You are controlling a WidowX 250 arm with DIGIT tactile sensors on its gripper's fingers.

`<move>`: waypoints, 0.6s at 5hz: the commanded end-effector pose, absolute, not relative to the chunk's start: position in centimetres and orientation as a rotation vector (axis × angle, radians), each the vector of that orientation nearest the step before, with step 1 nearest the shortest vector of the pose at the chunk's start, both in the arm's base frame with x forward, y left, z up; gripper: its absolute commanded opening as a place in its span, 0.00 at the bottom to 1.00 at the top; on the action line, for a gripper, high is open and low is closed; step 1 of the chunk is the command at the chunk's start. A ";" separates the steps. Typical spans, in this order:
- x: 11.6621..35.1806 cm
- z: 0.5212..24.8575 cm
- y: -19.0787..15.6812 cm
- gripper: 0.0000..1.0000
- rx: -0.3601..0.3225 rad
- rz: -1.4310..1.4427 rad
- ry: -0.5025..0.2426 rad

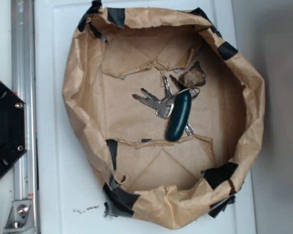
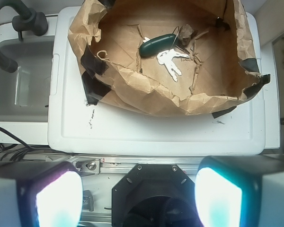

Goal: Grab the plastic pickle.

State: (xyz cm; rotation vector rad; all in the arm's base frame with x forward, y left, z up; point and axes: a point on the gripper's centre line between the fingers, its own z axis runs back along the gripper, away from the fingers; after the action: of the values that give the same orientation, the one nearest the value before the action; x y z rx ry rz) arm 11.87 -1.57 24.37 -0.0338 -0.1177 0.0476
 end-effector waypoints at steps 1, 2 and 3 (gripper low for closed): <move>11.9 24.4 -1.6 1.00 -0.034 0.048 -0.118; 16.9 20.7 -0.9 1.00 -0.020 0.245 -0.130; 20.9 18.6 0.0 1.00 0.053 0.464 -0.105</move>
State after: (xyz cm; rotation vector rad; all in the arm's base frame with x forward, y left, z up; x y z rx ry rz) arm 20.68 -0.40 17.28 0.0582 -0.0593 0.4604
